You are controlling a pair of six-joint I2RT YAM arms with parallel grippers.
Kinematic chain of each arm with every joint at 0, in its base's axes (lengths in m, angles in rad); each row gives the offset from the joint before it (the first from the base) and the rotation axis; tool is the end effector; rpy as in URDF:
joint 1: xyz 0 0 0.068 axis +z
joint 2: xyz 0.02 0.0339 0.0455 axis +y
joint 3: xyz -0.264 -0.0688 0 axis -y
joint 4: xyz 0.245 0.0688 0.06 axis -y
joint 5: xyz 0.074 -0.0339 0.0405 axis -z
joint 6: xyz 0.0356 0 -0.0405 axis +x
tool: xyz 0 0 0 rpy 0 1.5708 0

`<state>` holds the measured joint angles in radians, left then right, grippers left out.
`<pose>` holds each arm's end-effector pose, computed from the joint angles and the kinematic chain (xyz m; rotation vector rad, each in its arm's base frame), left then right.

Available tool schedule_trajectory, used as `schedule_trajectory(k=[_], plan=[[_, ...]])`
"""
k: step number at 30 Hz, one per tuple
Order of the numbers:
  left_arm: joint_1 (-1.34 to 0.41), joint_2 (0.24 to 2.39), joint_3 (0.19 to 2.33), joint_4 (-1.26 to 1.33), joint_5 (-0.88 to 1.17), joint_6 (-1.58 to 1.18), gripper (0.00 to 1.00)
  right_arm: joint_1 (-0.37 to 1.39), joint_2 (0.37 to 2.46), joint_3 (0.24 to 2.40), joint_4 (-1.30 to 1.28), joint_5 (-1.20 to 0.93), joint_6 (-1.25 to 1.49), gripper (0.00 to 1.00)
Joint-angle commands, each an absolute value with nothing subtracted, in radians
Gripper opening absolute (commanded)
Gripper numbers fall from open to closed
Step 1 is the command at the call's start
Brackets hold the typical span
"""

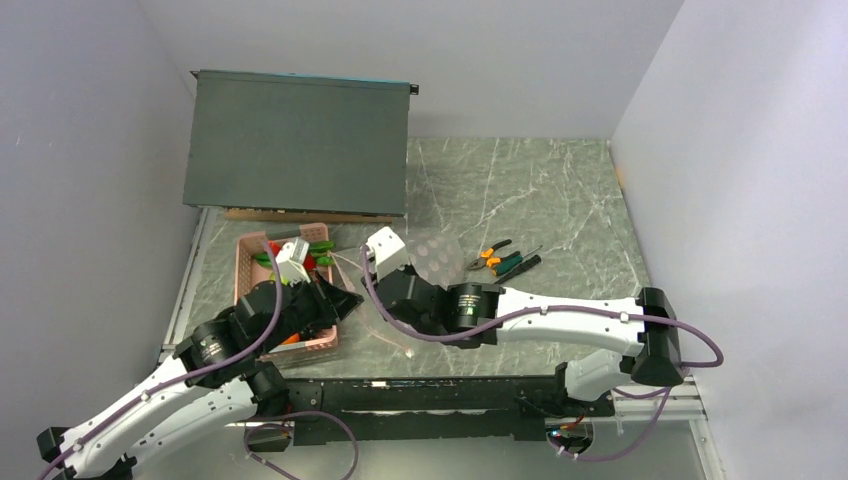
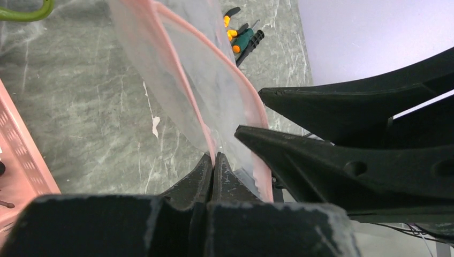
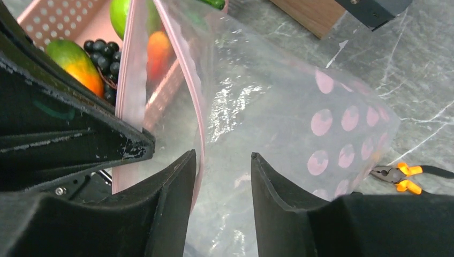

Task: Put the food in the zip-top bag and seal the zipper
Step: Adjust the zipper food storage bag at the center of the board.

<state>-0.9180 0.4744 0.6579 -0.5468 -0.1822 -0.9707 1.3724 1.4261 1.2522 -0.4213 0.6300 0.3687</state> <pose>0.0762 -0.0890 0.2991 -0.1859 2.0773 -1.0515 0.0834 0.3083 0.3338 -0.6703 1.9527 0.3982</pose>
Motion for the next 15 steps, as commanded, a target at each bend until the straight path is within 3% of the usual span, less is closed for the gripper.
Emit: schedule_trajectory(k=[1,15], plan=[[-0.921,0.46,0.661,-0.545,-0.199,-0.946,0.0,1.395,1.44,1.302,-0.446,0.663,0.293,0.46],[-0.923,0.486,0.681,-0.554,-0.189,-0.926,0.0,1.403,1.474,1.35,-0.407,0.591,0.327,0.57]])
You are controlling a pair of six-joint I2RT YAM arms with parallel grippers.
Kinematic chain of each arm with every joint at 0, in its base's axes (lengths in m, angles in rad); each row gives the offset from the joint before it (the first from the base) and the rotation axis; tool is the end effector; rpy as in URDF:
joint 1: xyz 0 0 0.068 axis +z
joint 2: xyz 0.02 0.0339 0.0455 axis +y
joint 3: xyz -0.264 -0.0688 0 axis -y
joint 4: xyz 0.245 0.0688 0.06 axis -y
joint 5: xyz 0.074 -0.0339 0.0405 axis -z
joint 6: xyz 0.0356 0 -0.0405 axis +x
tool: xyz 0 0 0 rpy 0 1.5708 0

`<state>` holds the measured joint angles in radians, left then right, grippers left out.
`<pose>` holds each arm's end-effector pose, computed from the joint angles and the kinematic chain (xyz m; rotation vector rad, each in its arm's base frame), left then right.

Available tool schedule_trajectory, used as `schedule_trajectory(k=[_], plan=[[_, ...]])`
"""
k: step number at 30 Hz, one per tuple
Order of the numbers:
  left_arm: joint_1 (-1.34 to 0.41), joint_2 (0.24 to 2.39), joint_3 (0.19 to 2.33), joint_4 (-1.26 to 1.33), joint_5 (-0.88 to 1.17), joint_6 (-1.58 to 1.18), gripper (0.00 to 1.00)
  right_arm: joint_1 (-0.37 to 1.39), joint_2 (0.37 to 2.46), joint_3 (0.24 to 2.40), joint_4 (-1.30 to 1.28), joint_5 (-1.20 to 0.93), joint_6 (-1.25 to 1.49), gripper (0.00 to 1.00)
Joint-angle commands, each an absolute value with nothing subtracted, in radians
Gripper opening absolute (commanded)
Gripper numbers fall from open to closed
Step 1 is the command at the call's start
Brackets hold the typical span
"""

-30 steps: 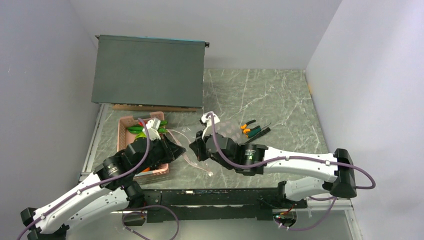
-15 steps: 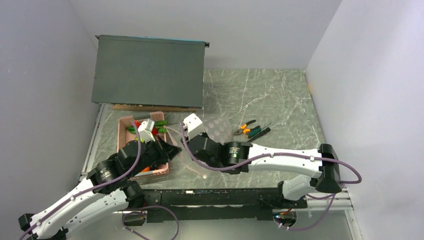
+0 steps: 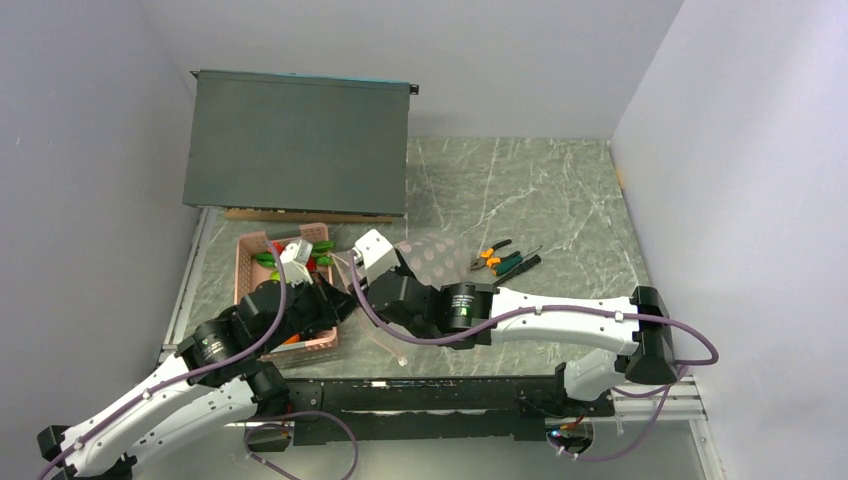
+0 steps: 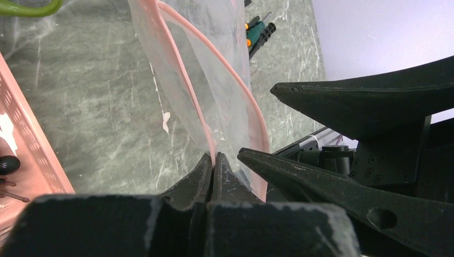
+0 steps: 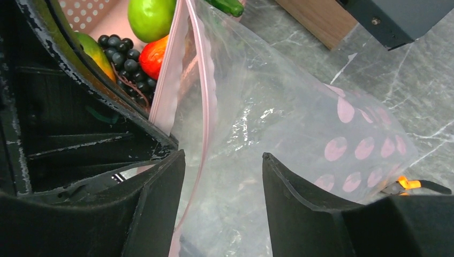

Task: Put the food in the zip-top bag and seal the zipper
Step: Adjust the zipper food storage bag at the center of the board.

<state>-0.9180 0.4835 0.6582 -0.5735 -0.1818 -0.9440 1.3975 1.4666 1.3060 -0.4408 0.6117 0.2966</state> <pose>0.0765 -0.0895 0.2956 -0.1550 2.1075 -1.0084 0.0769 0.3206 0.3378 -0.7803 1.9217 0.3795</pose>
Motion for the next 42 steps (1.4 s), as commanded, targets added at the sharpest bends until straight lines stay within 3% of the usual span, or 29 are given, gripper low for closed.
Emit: schedule_trajectory(k=[1,4,7,9,12,14,16,17,21,27,31,37,42], plan=[[-0.922,0.487,0.682,-0.555,-0.189,-0.927,0.0,1.404,1.483,1.358,-0.415,0.595,0.345,0.57],[-0.921,0.488,0.688,-0.562,-0.193,-0.927,0.0,1.406,1.52,1.396,-0.485,0.657,0.409,0.55],[-0.922,0.486,0.693,-0.565,-0.193,-0.924,0.0,1.408,1.545,1.415,-0.533,0.698,0.442,0.44],[-0.921,0.483,0.692,-0.566,-0.193,-0.925,0.0,1.408,1.552,1.411,-0.545,0.716,0.456,0.31],[-0.921,0.48,0.692,-0.579,-0.198,-0.935,0.0,1.408,1.55,1.423,-0.59,0.743,0.488,0.0],[-0.921,0.479,0.695,-0.598,-0.211,-0.946,0.14,1.408,1.534,1.435,-0.643,0.778,0.544,0.0],[-0.922,0.475,0.703,-0.617,-0.225,-0.947,0.46,1.406,1.495,1.42,-0.689,0.821,0.607,0.0],[-0.921,0.472,0.709,-0.625,-0.232,-0.945,0.56,1.408,1.463,1.403,-0.707,0.839,0.634,0.0],[-0.92,0.44,0.717,-0.632,-0.252,-0.933,0.82,1.408,1.292,1.307,-0.758,0.937,0.655,0.0],[-0.922,0.384,0.715,-0.678,-0.283,-0.929,0.95,1.407,0.972,1.246,-0.888,0.972,0.599,0.0],[-0.923,0.371,0.727,-0.744,-0.327,-0.918,0.98,1.407,0.838,1.281,-1.035,0.996,0.65,0.0],[-0.921,0.382,0.756,-0.846,-0.382,-0.931,1.0,1.407,0.824,1.371,-1.203,0.972,0.676,0.0],[-0.922,0.379,0.753,-0.878,-0.4,-0.95,1.0,1.407,0.867,1.332,-1.049,0.858,0.551,0.0]])
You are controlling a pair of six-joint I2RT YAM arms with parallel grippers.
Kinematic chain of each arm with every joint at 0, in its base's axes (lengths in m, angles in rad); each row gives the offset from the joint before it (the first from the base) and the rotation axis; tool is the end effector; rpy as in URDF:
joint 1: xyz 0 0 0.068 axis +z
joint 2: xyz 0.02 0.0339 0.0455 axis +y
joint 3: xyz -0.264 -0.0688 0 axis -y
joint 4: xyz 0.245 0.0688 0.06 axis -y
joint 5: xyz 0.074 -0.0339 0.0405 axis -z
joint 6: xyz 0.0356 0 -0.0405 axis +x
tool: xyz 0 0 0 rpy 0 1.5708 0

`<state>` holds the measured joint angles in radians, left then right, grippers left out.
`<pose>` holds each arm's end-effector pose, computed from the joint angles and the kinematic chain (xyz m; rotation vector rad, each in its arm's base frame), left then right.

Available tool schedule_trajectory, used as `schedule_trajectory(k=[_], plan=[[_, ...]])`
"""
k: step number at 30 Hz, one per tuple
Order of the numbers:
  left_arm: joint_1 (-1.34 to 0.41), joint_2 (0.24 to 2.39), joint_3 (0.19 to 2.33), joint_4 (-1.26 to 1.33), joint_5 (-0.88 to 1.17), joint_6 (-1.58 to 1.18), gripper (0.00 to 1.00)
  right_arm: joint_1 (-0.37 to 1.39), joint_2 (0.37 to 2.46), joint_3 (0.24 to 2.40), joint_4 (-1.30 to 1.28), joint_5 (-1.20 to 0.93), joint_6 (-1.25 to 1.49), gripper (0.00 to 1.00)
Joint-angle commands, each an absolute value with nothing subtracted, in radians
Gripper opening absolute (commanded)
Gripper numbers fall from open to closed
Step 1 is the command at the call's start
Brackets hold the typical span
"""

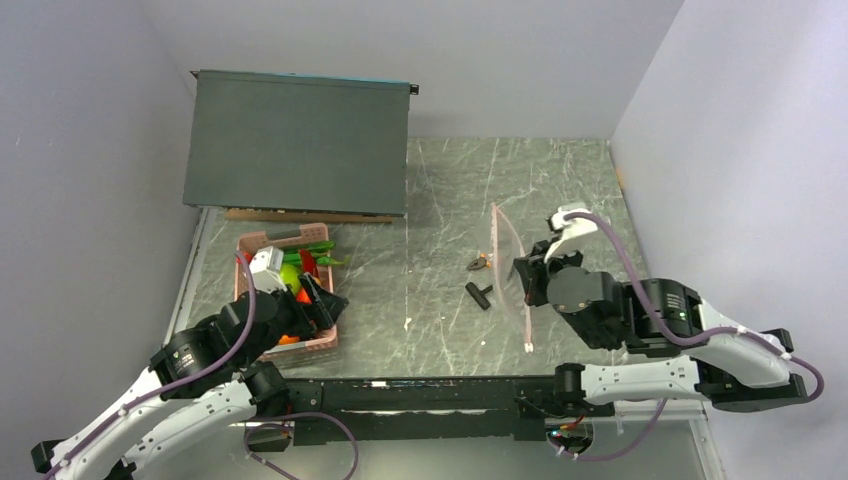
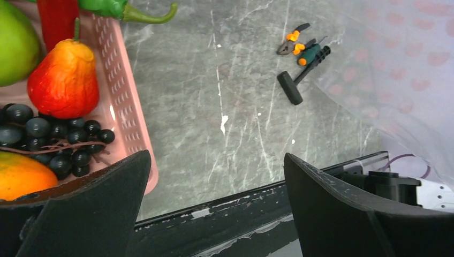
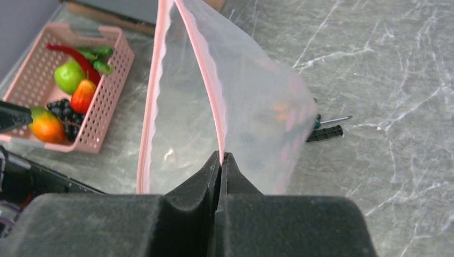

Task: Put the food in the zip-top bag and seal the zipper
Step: Adjust the zipper food storage bag at the center of the board.

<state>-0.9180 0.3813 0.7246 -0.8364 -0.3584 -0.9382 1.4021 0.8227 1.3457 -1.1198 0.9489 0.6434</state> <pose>0.0585 -0.0560 0.2999 -0.2500 2.1095 -0.7814 0.0455 0.0948 0.4281 -0.2179 1.9066 0.3415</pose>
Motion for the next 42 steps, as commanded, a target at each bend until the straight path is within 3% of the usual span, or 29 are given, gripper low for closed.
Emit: schedule_trajectory(k=[1,12,18,36,42], plan=[[-0.922,0.377,0.752,-0.882,-0.403,-0.954,1.0,1.407,0.88,1.316,-1.002,0.819,0.529,0.0],[-0.92,0.355,0.789,-0.992,-0.435,-0.995,1.0,1.407,1.16,1.042,-0.422,0.567,0.639,0.0],[-0.921,0.362,0.783,-1.039,-0.446,-1.016,1.0,1.396,1.309,1.091,-0.383,0.628,0.698,0.0],[-0.917,0.582,0.8,-1.01,-0.619,-0.937,1.0,1.157,1.306,1.07,-0.25,0.29,0.674,0.0],[-0.736,0.628,0.83,-0.873,-0.561,-0.696,1.0,1.13,1.268,1.029,-0.217,0.26,0.657,0.0]])
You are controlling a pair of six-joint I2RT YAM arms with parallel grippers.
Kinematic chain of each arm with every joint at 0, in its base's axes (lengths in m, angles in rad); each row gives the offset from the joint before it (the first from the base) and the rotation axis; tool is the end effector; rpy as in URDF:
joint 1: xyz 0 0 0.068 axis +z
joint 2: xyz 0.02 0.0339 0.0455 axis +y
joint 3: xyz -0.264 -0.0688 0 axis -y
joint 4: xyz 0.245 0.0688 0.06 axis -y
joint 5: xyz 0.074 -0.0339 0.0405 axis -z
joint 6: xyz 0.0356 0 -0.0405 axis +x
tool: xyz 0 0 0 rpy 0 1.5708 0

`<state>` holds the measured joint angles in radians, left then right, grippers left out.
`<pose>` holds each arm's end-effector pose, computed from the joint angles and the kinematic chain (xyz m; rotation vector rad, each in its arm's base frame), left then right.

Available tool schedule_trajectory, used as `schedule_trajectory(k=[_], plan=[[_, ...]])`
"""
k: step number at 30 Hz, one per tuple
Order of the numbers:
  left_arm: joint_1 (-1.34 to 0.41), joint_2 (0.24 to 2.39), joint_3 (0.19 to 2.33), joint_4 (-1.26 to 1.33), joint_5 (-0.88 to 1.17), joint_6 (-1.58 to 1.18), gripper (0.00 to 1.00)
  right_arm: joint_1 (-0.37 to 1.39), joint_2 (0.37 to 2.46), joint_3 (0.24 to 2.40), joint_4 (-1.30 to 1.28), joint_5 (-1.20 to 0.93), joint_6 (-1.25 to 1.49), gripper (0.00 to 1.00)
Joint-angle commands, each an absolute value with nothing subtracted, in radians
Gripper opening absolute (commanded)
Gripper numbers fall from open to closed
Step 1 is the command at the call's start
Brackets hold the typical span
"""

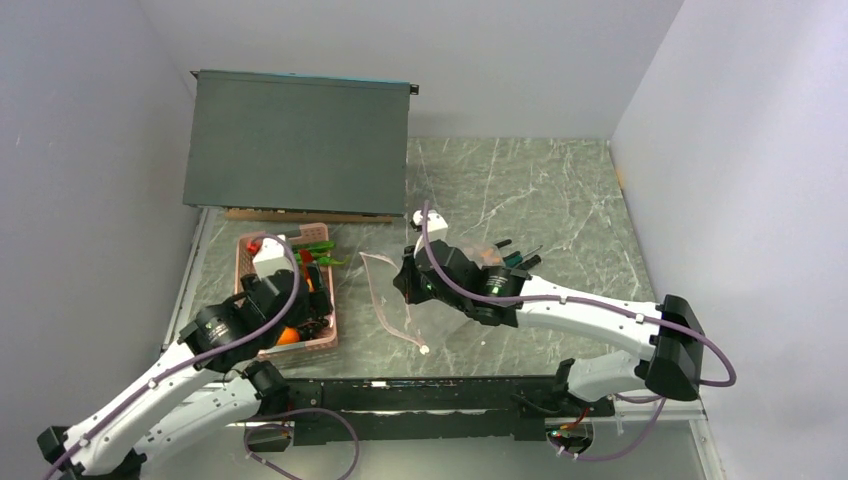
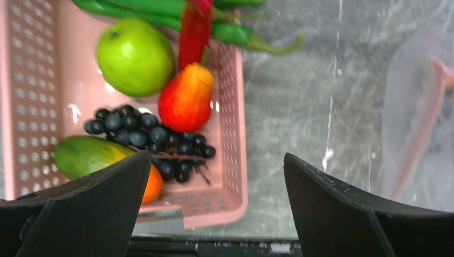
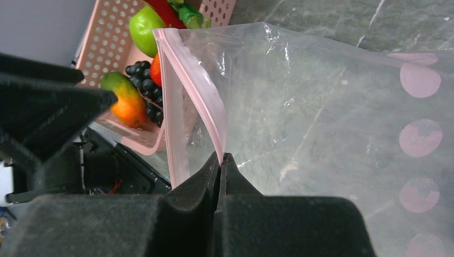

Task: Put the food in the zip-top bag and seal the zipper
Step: Adjust the zipper food storage bag at the center of the board, then pick up the fake vegetable from the bin.

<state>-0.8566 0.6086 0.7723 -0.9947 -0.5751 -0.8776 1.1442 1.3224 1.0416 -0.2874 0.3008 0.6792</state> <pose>0.0837 -0.0669 0.2868 -0.2797 2.2321 -0.2331 0.1330 0.2671 0.3010 -0.3289 2.1816 0.7485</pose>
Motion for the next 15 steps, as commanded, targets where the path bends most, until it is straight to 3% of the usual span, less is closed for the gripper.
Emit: schedule_trajectory(k=[1,4,10,15], plan=[[-0.676,0.643,0.833,-0.844,-0.525,-0.658,1.0,1.126,1.261,1.024,-0.213,0.258,0.65,0.0],[-0.547,0.707,0.852,-0.783,-0.453,-0.589,1.0,1.111,1.249,1.012,-0.206,0.254,0.638,0.0],[-0.492,0.806,0.821,-0.578,-0.487,-0.491,0.99,1.066,1.24,0.986,-0.184,0.167,0.646,0.0],[-0.49,0.839,0.779,-0.457,-0.51,-0.454,0.86,1.06,1.239,0.971,-0.161,0.107,0.656,0.0]])
